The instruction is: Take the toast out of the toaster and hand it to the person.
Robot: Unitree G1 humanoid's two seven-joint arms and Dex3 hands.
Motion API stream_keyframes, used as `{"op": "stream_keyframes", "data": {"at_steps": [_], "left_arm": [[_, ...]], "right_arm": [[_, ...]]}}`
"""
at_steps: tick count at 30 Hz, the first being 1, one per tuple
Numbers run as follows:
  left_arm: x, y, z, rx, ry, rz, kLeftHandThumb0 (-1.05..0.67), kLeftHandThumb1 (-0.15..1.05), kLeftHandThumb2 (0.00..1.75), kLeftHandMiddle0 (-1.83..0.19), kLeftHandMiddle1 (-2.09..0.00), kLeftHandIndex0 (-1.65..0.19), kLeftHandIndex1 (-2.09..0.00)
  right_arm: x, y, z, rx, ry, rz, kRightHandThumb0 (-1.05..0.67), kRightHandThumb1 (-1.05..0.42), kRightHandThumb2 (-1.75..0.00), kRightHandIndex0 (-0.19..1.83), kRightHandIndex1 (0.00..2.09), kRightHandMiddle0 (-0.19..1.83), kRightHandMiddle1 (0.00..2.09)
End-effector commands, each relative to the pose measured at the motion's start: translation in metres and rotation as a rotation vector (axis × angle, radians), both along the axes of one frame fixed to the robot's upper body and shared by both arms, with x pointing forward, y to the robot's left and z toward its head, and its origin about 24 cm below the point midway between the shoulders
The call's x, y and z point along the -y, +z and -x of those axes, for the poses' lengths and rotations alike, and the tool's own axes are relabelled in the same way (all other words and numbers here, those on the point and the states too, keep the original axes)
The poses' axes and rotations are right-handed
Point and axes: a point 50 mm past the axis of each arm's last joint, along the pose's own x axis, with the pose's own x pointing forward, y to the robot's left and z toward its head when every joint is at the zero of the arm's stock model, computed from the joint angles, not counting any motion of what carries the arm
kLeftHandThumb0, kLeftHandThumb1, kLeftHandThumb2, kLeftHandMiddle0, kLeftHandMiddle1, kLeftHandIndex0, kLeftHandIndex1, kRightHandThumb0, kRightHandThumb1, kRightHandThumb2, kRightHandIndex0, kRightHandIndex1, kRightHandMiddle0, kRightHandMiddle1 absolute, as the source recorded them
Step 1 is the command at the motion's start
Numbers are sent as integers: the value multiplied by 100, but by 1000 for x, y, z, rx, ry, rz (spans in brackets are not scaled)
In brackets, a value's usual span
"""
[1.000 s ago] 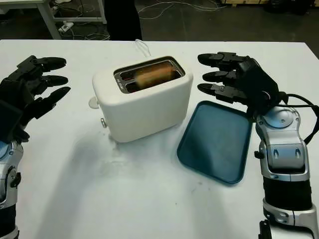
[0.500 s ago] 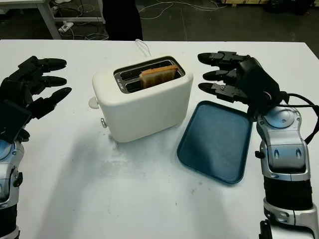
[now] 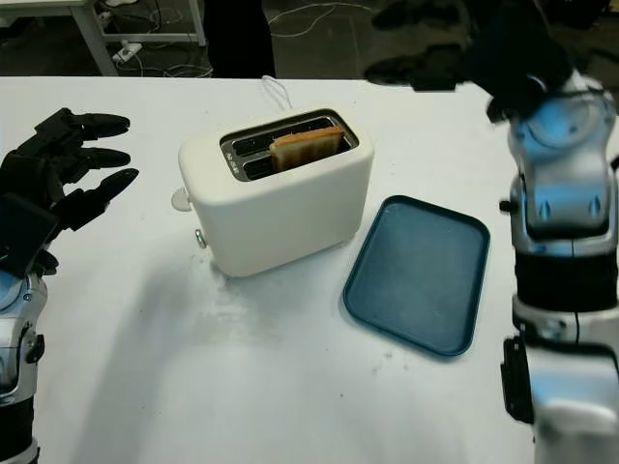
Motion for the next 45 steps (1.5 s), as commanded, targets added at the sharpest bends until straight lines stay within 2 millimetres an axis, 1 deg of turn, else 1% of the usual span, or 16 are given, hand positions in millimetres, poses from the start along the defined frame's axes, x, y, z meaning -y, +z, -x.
{"op": "stream_keyframes", "data": {"at_steps": [1, 2, 5, 7, 8, 9, 14, 18, 24, 28, 35, 45], "left_arm": [[0, 0, 2, 0, 0, 9, -84, 92, 15, -31, -104, -36, -78], [0, 0, 2, 2, -4, 12, -84, 92, 15, -31, -104, -36, -78], [0, 0, 2, -3, -2, 21, -84, 92, 14, -31, -104, -36, -78], [-1, -1, 2, -2, 0, 18, -84, 92, 14, -32, -104, -37, -78], [-1, -1, 2, -3, 3, 15, -84, 92, 15, -31, -104, -37, -78], [-1, -1, 2, -5, 6, 16, -85, 92, 15, -31, -103, -37, -78], [-1, -2, 3, -1, -1, 24, -83, 92, 14, -32, -102, -38, -76], [0, -2, 3, -6, 6, 21, -83, 92, 14, -31, -102, -37, -75], [-1, -4, 4, -13, 3, 11, -85, 92, 15, -31, -101, -37, -75], [-1, -5, 4, -19, 2, 25, -85, 92, 15, -32, -101, -37, -74], [-1, -6, 5, -28, 7, 15, -84, 92, 15, -31, -101, -36, -74], [-1, -8, 2, -34, 9, 22, -87, 92, 14, -33, -100, -37, -74]], "right_arm": [[-9, 4, -2, 46, 6, 103, -13, -48, -1, 77, 86, 102, 19], [-13, 3, -4, 54, 7, 134, -20, -49, -1, 80, 84, 103, 20], [-24, -3, -8, 77, 1, 255, -32, -51, -1, 86, 76, 105, 20], [-31, -10, -11, 88, -3, 348, -34, -52, -1, 90, 71, 105, 19], [-34, -13, -13, 84, -6, 389, -39, -55, -1, 92, 67, 103, 17], [-36, -16, -14, 71, -8, 419, -40, -56, -1, 93, 65, 102, 16], [-41, -29, -18, 64, 11, 483, -34, -58, -1, 90, 56, 99, 12], [-46, -38, -21, 66, 22, 532, -35, -59, 0, 92, 55, 99, 10], [-49, -51, -25, 53, 20, 594, -39, -62, -1, 83, 53, 98, 7], [-49, -56, -25, 49, 25, 599, -37, -62, -1, 84, 54, 98, 6], [-52, -64, -25, 30, 23, 612, -29, -63, 0, 83, 56, 97, 5], [-57, -72, -28, 1, 45, 645, -31, -65, 0, 80, 57, 97, 3]]}}
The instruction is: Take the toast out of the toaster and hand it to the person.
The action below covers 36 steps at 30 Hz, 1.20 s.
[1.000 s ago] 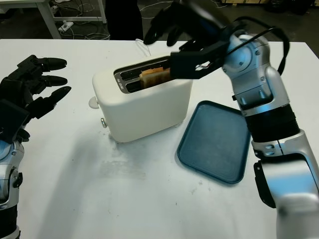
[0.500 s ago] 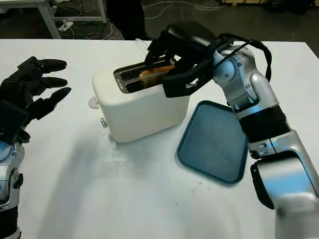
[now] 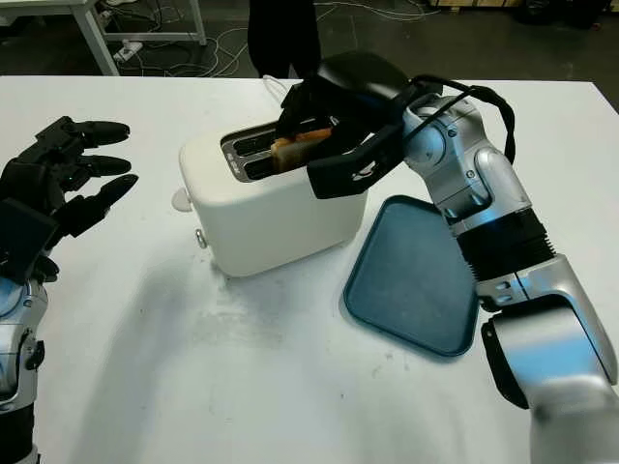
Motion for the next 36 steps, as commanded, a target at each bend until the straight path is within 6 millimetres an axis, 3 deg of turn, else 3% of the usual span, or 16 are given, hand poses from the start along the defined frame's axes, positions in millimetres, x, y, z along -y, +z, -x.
{"op": "stream_keyframes", "data": {"at_steps": [1, 4, 7, 10, 13, 15, 18, 20, 23, 31, 36], "left_arm": [[1, -1, -1, -1, -1, 7, -87, 92, 14, -33, -100, -37, -74], [1, -1, -2, -3, -5, 9, -88, 92, 13, -32, -99, -36, -74], [0, 0, -3, -6, -5, 12, -88, 92, 13, -32, -100, -37, -74], [0, 1, -2, -5, -3, 15, -88, 92, 12, -32, -100, -37, -74], [0, 1, -2, -3, -7, 18, -87, 92, 11, -32, -100, -37, -74], [0, 1, -2, -2, -5, 13, -87, 92, 12, -32, -101, -37, -74], [0, 1, -2, -6, 0, 5, -87, 92, 12, -32, -101, -36, -74], [0, 1, -2, -8, 2, 9, -87, 92, 12, -32, -101, -37, -74], [0, 1, -2, -3, 0, 11, -87, 92, 11, -33, -100, -37, -74], [0, -1, -2, -9, -1, 19, -88, 92, 11, -32, -100, -36, -74], [0, -1, -1, -12, 5, 14, -88, 92, 12, -32, -101, -35, -75]], "right_arm": [[-4, -10, -1, -45, 18, 21, -31, -65, 0, 80, 58, 97, 3], [-6, -14, -2, -67, 16, 27, -29, -66, 0, 73, 81, 97, 2], [-6, -18, -3, -95, 15, 65, -31, -67, -1, 72, 83, 97, 2], [-6, -23, -3, -119, 21, 91, -31, -68, 0, 80, 73, 102, 3], [-5, -28, -3, -136, 25, 98, -33, -69, 0, 94, 93, 117, 10], [-5, -32, -3, -135, 24, 106, -37, -71, 0, 101, 118, 121, 39], [-6, -37, -1, -95, 27, 147, -49, -76, 0, 103, 157, 92, 124], [-5, -41, 0, -57, 49, 161, -52, -77, 0, 104, 171, 85, 149], [-4, -45, 1, 3, 80, 204, -57, -85, -2, 110, 174, 82, 170], [-2, -39, -1, 50, 97, 167, -49, -92, -28, 113, 175, 84, 175], [-2, -30, -3, 96, 86, 90, -47, -92, -28, 113, 175, 84, 175]]}}
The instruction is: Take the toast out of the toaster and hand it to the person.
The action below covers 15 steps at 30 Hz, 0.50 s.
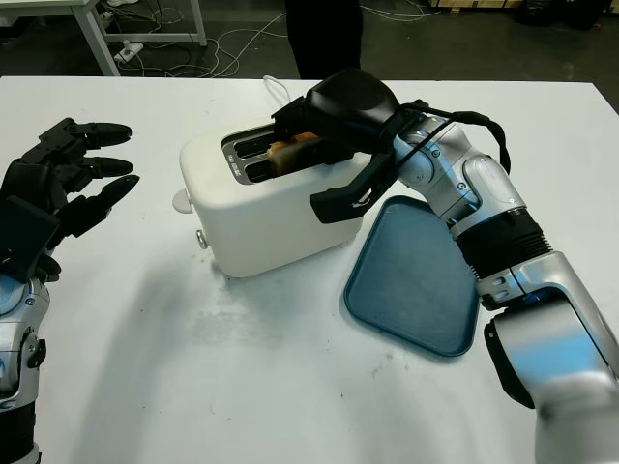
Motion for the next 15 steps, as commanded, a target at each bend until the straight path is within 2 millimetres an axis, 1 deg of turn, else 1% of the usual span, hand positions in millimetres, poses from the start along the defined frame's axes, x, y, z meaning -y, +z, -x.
{"op": "stream_keyframes", "data": {"at_steps": [1, 3, 7, 12, 15], "left_arm": [[0, 0, 1, 3, 4, 8, -88, 92, 12, -31, -101, -35, -75], [0, 0, 1, 2, 4, 9, -88, 92, 11, -31, -101, -35, -75], [0, 1, 1, 3, 4, 10, -88, 92, 11, -31, -101, -35, -76], [0, 0, 1, 0, 5, 14, -88, 92, 11, -31, -101, -35, -75], [0, 0, 2, -2, 9, 17, -87, 92, 10, -31, -101, -35, -75]], "right_arm": [[-1, -9, 0, -14, 15, -4, -45, -92, -25, 114, 175, 85, 175], [-1, -2, 0, 16, 20, -31, -44, -92, -23, 114, 175, 86, 175], [0, 17, -2, 97, -6, -54, -45, -92, -22, 113, 175, 86, 175], [6, 39, -4, 193, -11, -160, -47, -92, -18, 115, 175, 88, 175], [10, 52, -6, 211, -36, -182, -48, -92, -25, 115, 175, 87, 175]]}}
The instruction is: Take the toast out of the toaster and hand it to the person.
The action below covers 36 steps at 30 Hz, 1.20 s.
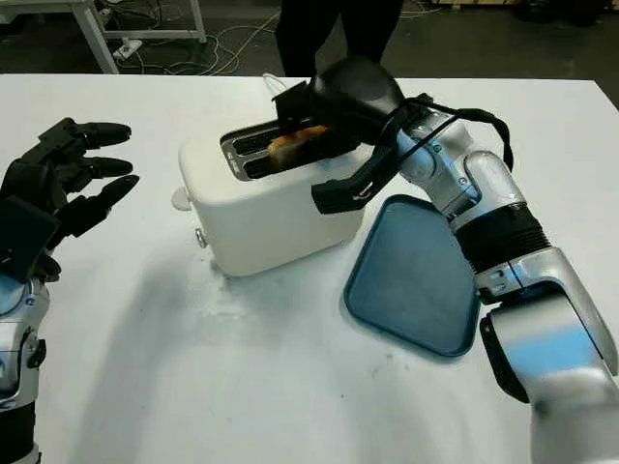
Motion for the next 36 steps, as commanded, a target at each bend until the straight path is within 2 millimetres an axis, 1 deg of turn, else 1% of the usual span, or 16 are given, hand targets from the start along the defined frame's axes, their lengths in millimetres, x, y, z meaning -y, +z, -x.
{"op": "stream_keyframes", "data": {"at_steps": [1, 5, 16, 20, 23, 26, 29, 30, 31, 33, 36], "left_arm": [[0, 1, 1, 2, 10, 8, -87, 92, 10, -32, -101, -35, -75], [-1, 0, 1, 0, 9, 7, -88, 92, 11, -32, -100, -36, -75], [0, 1, 2, 0, 9, 10, -87, 92, 11, -32, -99, -35, -74], [-1, 0, 1, 2, 6, 4, -88, 92, 11, -33, -100, -36, -74], [-1, -1, 2, -5, 6, 14, -88, 92, 11, -32, -99, -36, -74], [-1, -2, 2, -4, 0, 14, -87, 92, 11, -32, -99, -35, -74], [-1, -2, 1, -6, 2, 4, -87, 92, 11, -32, -100, -36, -74], [-1, -2, 1, -5, 3, 2, -87, 92, 11, -32, -100, -36, -74], [-1, -2, 1, -4, 3, 3, -87, 92, 12, -33, -100, -36, -74], [-1, -3, 2, -3, 2, 7, -87, 92, 11, -33, -100, -36, -74], [-1, -3, 1, -4, 1, 11, -87, 92, 12, -33, -99, -36, -73]], "right_arm": [[2, 30, 0, 82, -5, -74, -48, -92, -26, 115, 175, 87, 175], [8, 43, -4, 98, -51, -107, -47, -92, -28, 114, 175, 85, 175], [21, 56, -10, 125, -88, -153, -49, -92, -35, 112, 175, 85, 175], [29, 61, -16, 41, -111, -246, -48, -92, -39, 111, 175, 82, 174], [41, 63, -24, -26, -149, -385, -49, -92, -38, 111, 175, 84, 175], [60, 59, -33, -75, -230, -578, -50, -92, -37, 112, 175, 87, 175], [79, 52, -41, -137, -337, -747, -47, -92, -39, 106, 175, 79, 175], [85, 48, -43, -173, -364, -834, -47, -92, -39, 105, 175, 78, 175], [91, 44, -45, -213, -386, -929, -43, -92, -38, 104, 175, 72, 175], [103, 31, -47, -265, -433, -1075, -36, -92, -37, 101, 175, 68, 175], [114, 15, -47, -301, -474, -1148, -33, -92, -36, 100, 175, 71, 175]]}}
